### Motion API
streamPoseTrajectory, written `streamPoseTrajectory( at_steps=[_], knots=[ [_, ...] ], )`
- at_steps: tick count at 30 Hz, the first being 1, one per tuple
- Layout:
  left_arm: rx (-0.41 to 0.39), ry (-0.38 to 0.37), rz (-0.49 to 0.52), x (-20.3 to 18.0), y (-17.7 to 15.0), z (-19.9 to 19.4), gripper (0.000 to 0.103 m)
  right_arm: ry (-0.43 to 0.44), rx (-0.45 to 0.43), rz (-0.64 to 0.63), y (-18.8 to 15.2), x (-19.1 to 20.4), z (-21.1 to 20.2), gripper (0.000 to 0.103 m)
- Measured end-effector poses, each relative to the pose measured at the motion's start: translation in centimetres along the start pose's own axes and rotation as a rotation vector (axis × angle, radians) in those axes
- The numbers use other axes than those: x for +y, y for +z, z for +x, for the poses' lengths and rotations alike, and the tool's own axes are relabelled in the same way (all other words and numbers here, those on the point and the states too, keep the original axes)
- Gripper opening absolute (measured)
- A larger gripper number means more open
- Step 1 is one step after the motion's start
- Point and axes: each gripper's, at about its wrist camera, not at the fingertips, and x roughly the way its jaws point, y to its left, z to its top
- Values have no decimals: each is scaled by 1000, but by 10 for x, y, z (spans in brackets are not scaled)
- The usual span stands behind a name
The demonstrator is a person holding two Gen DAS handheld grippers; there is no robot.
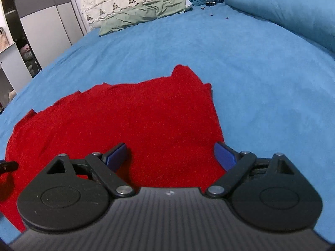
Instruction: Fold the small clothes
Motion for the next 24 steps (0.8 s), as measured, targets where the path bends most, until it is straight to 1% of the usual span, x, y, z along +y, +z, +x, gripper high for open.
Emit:
streamPoseTrajectory(
  at_steps=[1, 4, 5, 7, 9, 11, 14, 17, 20, 22, 24],
  knots=[
    [4, -1, -10, 0, 2, -6, 89, 5, -4, 33, 3, -1, -7, 103],
    [-11, -1, -13, -2, 3, -36, 89, 66, -36, 124, 16, -4, -41, 103],
    [-19, 7, -5, -5, 4, -46, 89, 67, -54, 128, 20, -3, -56, 103],
    [-43, -11, 18, -15, 5, -69, 91, 58, -88, 112, 28, -2, -88, 103],
    [-56, -35, 45, -28, 6, -86, 101, 44, -123, 75, 31, -2, -119, 103],
    [-80, -74, 76, -46, 7, -98, 103, 26, -145, 49, 24, -8, -144, 103],
    [-69, -101, 105, -76, 9, -93, 103, -13, -119, 37, 5, -17, -152, 103],
    [-54, -113, 105, -103, 10, -78, 103, -62, -99, 9, -15, -20, -144, 103],
    [-41, -103, 113, -122, 4, -61, 103, -82, -86, -18, -31, -21, -128, 103],
    [-19, -85, 128, -131, 2, -49, 103, -103, -52, -33, -41, -21, -113, 102],
    [0, -73, 135, -134, 0, -39, 103, -111, -39, -46, -49, -20, -102, 98]
  ],
)
